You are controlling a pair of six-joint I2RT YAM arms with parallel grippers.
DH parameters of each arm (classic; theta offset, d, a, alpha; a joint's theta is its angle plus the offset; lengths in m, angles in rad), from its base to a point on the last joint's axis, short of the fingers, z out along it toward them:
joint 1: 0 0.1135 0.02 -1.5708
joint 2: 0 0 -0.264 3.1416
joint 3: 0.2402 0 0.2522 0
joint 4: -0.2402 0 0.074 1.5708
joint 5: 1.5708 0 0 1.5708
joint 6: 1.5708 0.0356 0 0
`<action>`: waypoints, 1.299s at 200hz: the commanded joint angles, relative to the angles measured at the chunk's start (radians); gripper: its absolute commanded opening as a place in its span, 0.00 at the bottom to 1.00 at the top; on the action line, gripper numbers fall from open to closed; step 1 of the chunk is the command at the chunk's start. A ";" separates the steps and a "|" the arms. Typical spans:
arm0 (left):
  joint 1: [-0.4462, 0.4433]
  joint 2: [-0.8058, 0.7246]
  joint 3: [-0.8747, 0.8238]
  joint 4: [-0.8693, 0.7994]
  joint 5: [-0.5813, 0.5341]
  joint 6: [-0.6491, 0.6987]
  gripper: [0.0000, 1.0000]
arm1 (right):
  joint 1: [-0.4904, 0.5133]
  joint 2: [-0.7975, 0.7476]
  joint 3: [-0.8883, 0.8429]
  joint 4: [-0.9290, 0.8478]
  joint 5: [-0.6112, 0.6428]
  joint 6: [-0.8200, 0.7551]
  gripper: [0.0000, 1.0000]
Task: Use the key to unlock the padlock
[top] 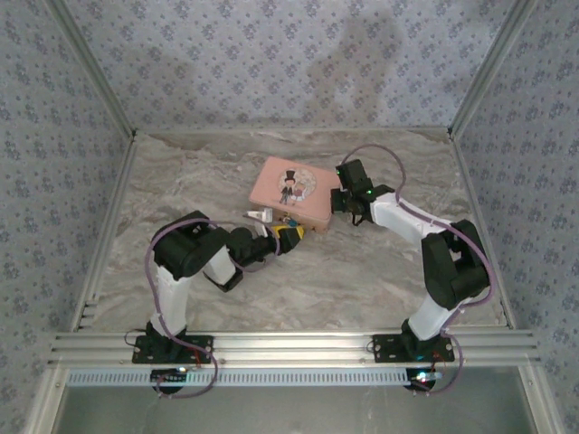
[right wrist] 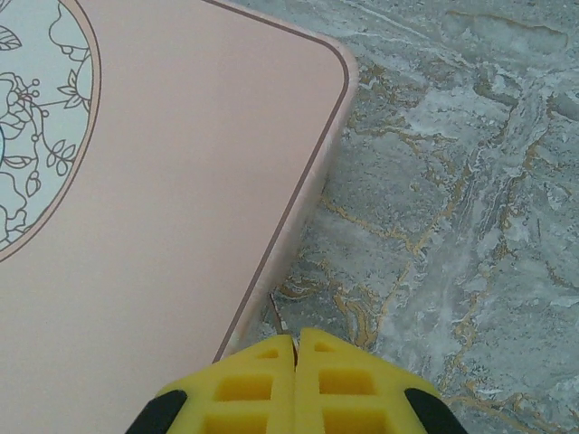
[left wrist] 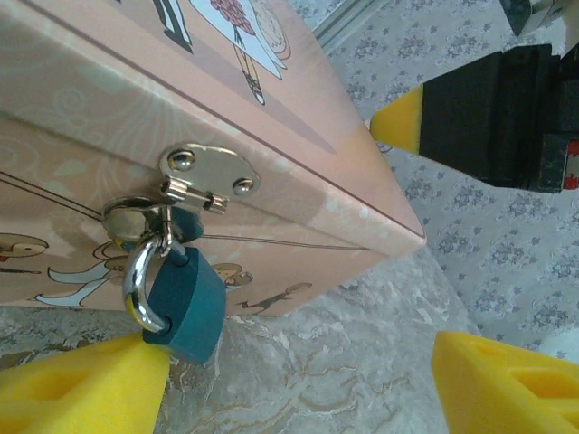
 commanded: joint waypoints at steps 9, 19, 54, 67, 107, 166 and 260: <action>0.007 0.028 -0.019 -0.123 0.039 0.007 0.77 | 0.008 -0.009 0.025 -0.017 0.012 -0.002 0.00; 0.007 0.032 -0.018 -0.124 0.033 0.003 0.79 | 0.009 -0.008 0.025 -0.014 0.012 0.000 0.00; 0.006 0.051 -0.009 -0.123 0.027 0.014 0.83 | 0.018 -0.001 0.025 -0.011 0.013 0.002 0.00; 0.006 0.050 0.003 -0.124 0.023 0.027 0.84 | 0.019 0.003 0.028 -0.014 0.014 0.001 0.00; 0.012 0.060 0.034 -0.124 0.000 0.012 0.85 | 0.021 -0.002 0.021 -0.014 0.021 -0.001 0.00; 0.021 0.084 0.041 -0.124 0.024 -0.022 0.76 | 0.019 -0.006 0.013 -0.013 0.021 -0.003 0.00; 0.053 0.132 0.066 -0.161 0.098 -0.106 0.46 | 0.013 -0.031 -0.013 -0.005 0.024 0.000 0.00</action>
